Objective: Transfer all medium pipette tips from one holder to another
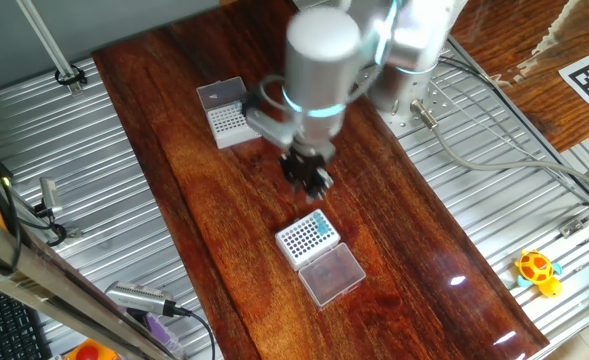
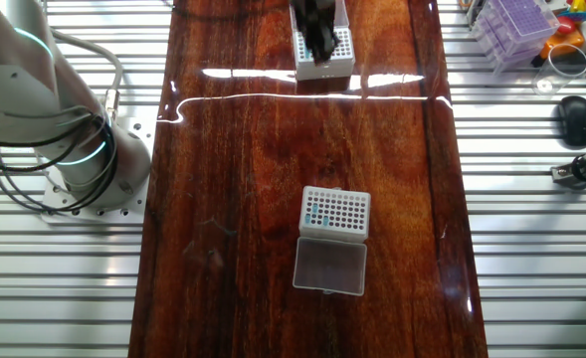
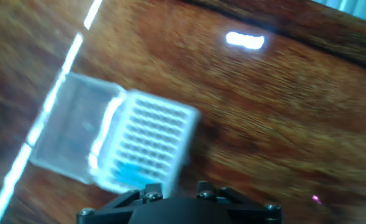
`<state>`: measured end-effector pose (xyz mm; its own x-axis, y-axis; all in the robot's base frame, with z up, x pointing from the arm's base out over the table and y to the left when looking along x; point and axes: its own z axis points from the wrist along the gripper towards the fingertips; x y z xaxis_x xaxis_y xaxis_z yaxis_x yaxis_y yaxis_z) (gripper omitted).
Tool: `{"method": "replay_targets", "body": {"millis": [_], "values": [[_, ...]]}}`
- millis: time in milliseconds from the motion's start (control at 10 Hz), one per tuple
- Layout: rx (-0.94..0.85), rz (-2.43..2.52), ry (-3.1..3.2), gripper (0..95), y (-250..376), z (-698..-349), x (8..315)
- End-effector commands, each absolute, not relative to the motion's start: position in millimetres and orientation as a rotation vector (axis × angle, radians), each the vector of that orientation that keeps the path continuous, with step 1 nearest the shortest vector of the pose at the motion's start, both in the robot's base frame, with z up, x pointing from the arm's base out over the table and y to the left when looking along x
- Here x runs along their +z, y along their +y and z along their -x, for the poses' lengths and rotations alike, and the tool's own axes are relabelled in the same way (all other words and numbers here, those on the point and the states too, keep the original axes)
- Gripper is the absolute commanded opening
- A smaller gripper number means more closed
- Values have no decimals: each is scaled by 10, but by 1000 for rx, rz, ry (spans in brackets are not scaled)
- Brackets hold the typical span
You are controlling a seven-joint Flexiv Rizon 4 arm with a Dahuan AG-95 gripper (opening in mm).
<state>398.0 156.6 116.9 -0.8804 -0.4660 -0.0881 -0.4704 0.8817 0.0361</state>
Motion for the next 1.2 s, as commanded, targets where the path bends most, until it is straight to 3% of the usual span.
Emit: {"method": "replay_targets", "body": {"millis": [100, 200, 300, 1200], "values": [[81, 870, 2947, 190, 1051, -3897, 1208], [82, 872, 2948, 190, 1052, -3883, 1222], [82, 855, 2958, 0, 1099, -3870, 1216], [17, 434, 3072, 0, 1099, -3870, 1216]]}}
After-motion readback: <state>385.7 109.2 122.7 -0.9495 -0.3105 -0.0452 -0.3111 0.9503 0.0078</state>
